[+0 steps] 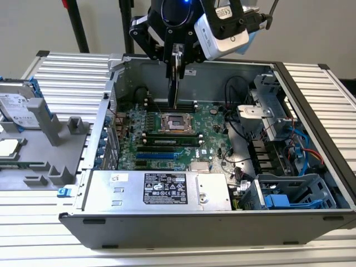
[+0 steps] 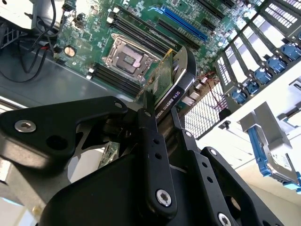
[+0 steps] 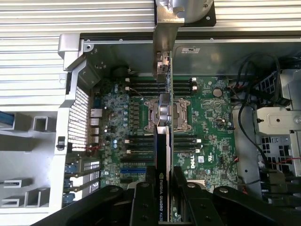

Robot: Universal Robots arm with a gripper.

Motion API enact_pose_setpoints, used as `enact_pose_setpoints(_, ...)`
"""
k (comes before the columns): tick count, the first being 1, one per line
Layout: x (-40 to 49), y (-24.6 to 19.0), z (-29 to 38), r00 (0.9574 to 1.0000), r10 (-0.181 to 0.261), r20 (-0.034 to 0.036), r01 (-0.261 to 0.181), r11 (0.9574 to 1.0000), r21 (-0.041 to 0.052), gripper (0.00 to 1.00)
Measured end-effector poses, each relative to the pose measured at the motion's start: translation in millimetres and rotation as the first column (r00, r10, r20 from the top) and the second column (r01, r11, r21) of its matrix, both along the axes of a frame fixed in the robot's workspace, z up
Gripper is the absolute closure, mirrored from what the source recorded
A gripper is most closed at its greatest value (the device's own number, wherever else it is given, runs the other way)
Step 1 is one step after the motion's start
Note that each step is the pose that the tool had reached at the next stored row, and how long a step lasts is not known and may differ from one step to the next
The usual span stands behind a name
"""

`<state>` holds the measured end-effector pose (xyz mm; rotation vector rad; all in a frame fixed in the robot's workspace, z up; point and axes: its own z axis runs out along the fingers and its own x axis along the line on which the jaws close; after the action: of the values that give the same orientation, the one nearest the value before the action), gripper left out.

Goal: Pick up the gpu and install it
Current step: 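Insert the gpu into the slot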

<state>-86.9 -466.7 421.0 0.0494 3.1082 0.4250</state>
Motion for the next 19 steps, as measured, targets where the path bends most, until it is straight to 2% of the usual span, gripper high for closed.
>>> enact_pose_setpoints(19, 0.7, 0.0, 0.0, 1.0, 0.002, 0.0, -0.002, 1.0, 0.0001, 1.0)
